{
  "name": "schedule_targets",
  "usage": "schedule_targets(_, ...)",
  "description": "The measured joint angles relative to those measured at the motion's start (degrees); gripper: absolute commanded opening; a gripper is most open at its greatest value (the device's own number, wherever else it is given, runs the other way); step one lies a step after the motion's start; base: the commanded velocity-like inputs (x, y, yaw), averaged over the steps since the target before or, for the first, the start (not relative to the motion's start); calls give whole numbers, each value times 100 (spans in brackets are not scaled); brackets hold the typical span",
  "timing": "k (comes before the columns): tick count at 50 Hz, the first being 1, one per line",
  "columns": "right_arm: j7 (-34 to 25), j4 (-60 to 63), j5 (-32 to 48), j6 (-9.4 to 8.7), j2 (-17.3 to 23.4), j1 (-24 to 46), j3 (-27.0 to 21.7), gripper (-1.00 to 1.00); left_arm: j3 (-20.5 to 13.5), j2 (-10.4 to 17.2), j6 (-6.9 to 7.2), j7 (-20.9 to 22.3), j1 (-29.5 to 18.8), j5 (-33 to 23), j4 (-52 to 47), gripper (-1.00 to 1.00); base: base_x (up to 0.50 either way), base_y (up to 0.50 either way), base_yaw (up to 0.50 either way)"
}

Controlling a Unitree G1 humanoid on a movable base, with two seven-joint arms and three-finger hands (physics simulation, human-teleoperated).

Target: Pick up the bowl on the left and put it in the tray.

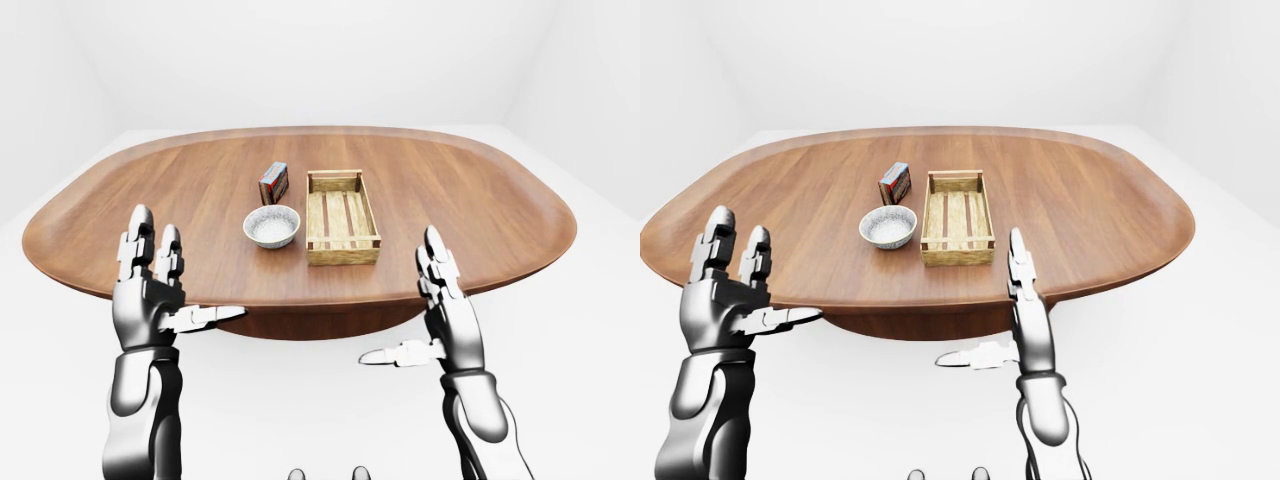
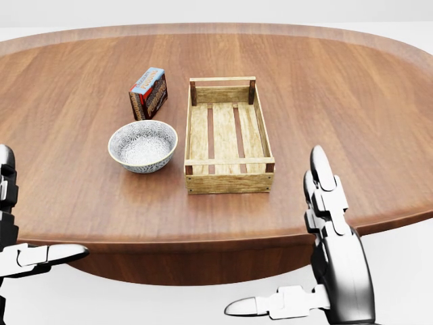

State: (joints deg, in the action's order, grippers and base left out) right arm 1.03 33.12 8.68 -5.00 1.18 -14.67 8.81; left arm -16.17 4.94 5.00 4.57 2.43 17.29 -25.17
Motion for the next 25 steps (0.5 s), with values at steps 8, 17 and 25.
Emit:
schedule_targets(8, 58, 337, 65, 0, 70, -180, 138, 100, -25, 15, 0, 2, -8, 31, 22, 100, 0, 6, 0)
schedule_targets(17, 88, 487, 148, 0, 128, -263, 200, 100, -24, -10, 0, 5, -3, 50, 9, 100, 0, 50, 0)
schedule_targets(25, 102, 554, 188, 0, 128, -298, 253, 100, -39, 7, 0, 7, 7, 65, -17, 100, 0, 50, 0)
